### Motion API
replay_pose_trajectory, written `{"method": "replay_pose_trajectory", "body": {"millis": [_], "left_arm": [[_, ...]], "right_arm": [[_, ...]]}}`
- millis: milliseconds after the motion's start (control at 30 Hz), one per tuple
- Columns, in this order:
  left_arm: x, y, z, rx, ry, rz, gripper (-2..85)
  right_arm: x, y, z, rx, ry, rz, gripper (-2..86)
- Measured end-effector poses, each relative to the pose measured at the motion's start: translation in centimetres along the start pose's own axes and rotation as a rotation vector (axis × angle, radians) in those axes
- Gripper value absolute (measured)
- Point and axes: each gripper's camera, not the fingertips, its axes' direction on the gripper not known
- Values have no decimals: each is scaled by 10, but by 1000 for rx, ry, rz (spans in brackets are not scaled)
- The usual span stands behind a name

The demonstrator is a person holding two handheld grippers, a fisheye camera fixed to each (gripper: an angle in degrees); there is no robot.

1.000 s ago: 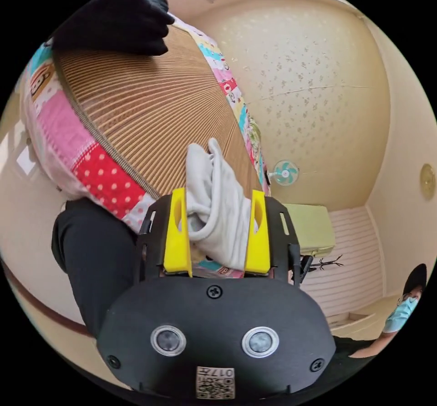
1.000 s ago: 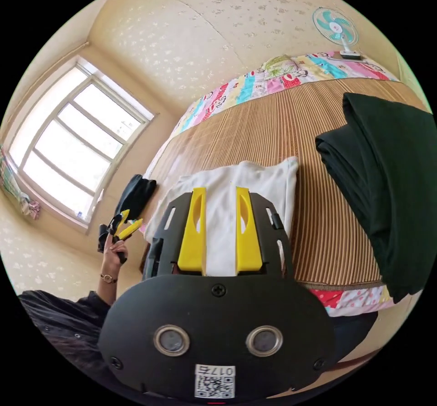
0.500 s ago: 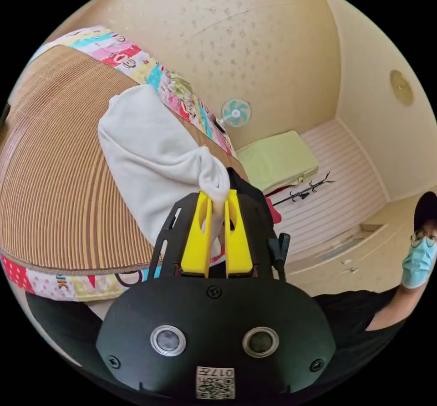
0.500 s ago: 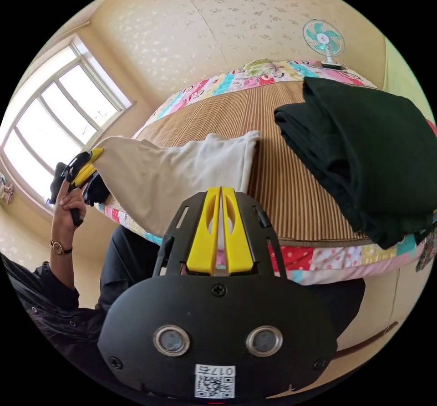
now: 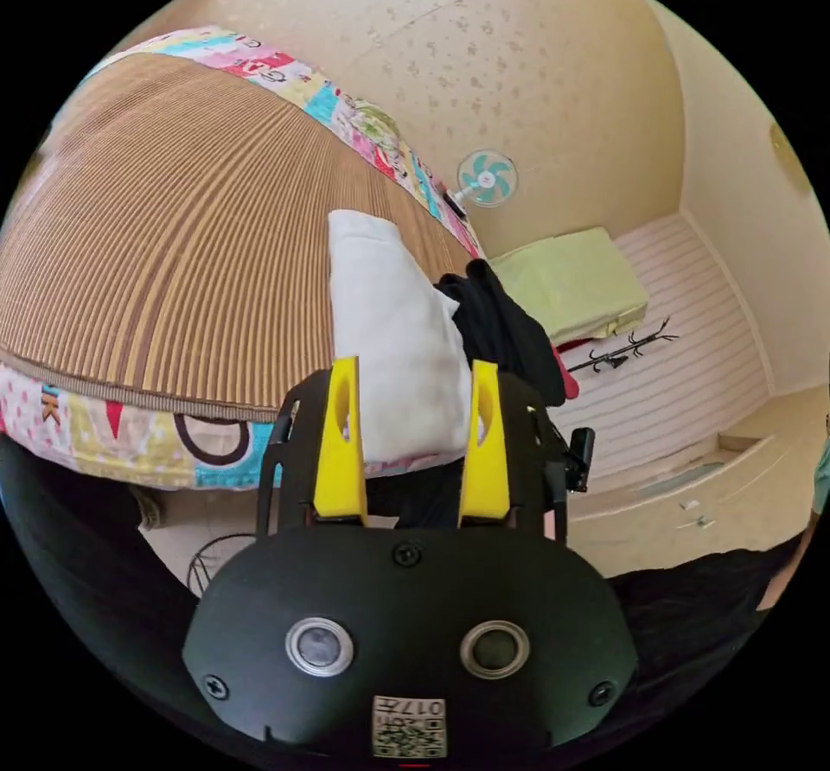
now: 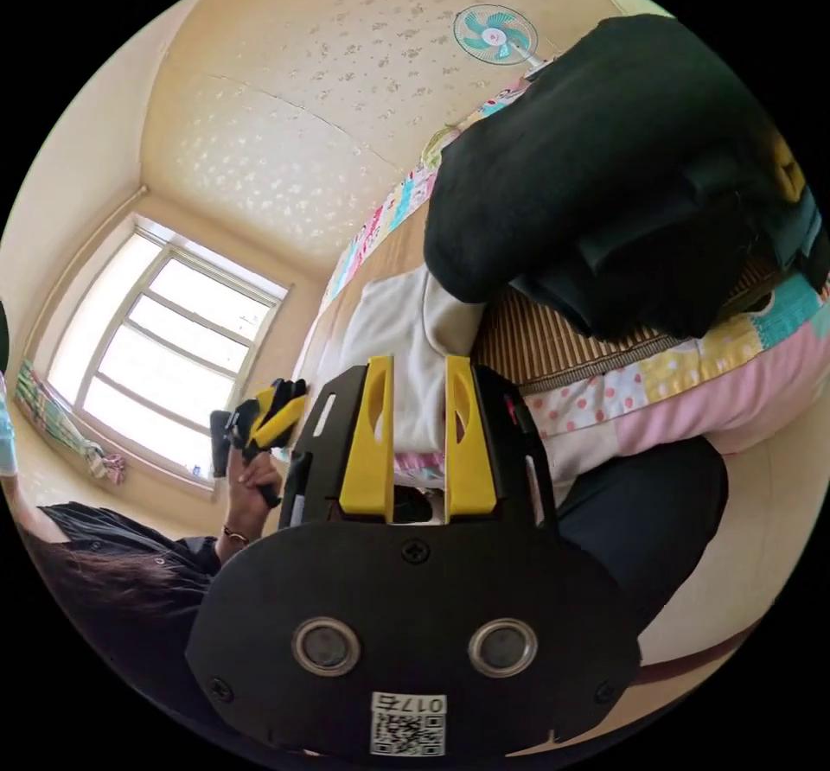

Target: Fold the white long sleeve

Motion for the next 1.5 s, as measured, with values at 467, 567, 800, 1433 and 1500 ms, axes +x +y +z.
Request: {"method": "replay_pose_trajectory", "body": {"millis": [467,567,800,1433,1500], "left_arm": [[-27,23,29,-313,552,-217,67],[5,21,-23,-294,580,-91,67],[5,43,-259,245,476,150,72],[-82,188,-409,692,-22,-207,104],[-81,181,-395,671,-73,-200,105]], "right_arm": [[113,8,-52,-135,-481,694,258],[110,-8,-11,-236,-716,661,238],[-51,-55,78,-509,-1064,296,156],[-361,205,441,-873,-792,-186,131],[-285,266,433,-1004,-660,-324,114]]}}
